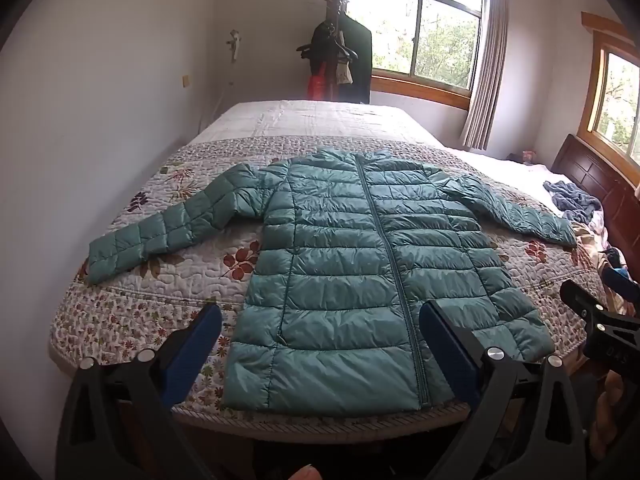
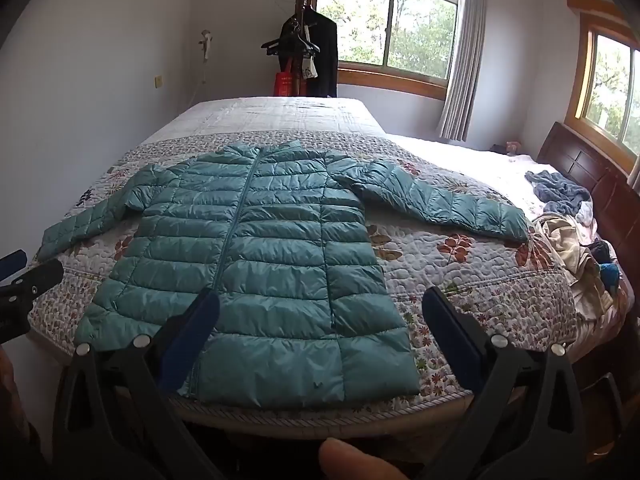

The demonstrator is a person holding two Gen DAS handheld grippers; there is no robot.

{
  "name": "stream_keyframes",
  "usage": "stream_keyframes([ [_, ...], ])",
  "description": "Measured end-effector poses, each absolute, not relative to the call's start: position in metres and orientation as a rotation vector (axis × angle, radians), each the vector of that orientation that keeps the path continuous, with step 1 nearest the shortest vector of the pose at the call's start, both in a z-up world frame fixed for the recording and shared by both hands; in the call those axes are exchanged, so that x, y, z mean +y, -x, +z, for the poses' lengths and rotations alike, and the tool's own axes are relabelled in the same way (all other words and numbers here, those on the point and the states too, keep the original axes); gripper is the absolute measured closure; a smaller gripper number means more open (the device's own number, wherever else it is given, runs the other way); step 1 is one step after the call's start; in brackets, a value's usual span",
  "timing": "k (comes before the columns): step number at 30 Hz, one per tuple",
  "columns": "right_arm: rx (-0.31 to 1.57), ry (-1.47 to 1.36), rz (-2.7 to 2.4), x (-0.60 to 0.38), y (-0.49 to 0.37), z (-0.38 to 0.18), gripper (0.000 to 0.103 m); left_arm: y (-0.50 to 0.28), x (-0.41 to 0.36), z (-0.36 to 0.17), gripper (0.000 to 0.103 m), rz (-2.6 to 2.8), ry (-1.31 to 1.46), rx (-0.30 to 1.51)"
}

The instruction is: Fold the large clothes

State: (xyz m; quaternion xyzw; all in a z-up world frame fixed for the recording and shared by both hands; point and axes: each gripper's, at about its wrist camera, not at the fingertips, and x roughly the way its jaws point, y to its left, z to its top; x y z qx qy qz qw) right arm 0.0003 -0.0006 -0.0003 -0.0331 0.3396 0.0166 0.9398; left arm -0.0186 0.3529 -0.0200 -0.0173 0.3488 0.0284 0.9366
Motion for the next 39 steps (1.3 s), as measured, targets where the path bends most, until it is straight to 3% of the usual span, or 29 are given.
stream_keyframes([
  [39, 0.698, 0.075, 0.034, 0.0019, -0.0047, -0.0006, 0.003, 0.0163, 0.3572, -0.0178, 0.004, 0.068, 0.042, 0.710],
])
